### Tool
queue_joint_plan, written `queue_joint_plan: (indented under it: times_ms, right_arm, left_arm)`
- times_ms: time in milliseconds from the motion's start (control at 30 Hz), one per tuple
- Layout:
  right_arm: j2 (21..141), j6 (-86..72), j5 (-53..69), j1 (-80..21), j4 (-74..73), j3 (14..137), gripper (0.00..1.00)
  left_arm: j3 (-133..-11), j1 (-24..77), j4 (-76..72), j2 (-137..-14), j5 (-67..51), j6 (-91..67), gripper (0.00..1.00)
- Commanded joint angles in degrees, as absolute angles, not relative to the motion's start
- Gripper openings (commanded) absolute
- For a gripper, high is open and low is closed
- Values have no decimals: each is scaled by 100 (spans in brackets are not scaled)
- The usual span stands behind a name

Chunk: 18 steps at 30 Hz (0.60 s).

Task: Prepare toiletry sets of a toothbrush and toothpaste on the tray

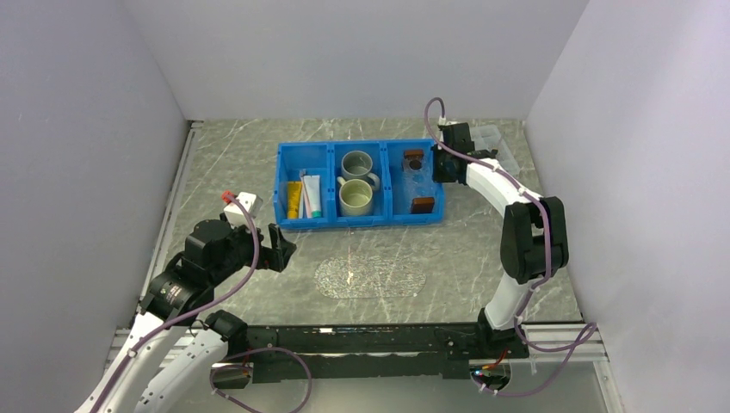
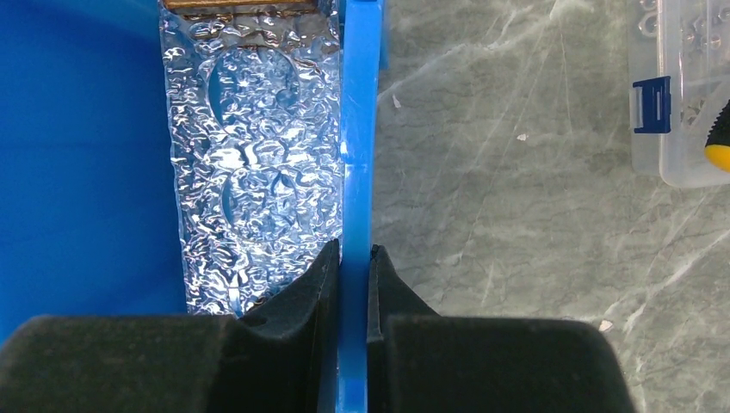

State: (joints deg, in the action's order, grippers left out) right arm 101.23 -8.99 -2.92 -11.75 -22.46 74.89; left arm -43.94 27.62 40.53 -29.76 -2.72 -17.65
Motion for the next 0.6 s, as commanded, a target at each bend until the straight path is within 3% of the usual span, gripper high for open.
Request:
queue_joint_plan:
  times_ms: [0,100,367,567]
  right_arm:
    - [10195,-810,-524,-1015,-2514,7780,0]
    - [10199,-889,-462,-1021,-2593,7818,3]
    - [10082,-987,-577,-1029,-2769,7993,49]
    - [10051,-1000,-734,-1049,-3083,8319,56]
  left_arm:
    - [-4386,2742,3850,-2947,-362,-1714,99]
    - [-4386,2742,3841,-2961,-367,-1705,99]
    - [-4395,2740,3850,-2999,-378,-1696,99]
    - [-4395,2742,3849,-2984,-378,-1697,99]
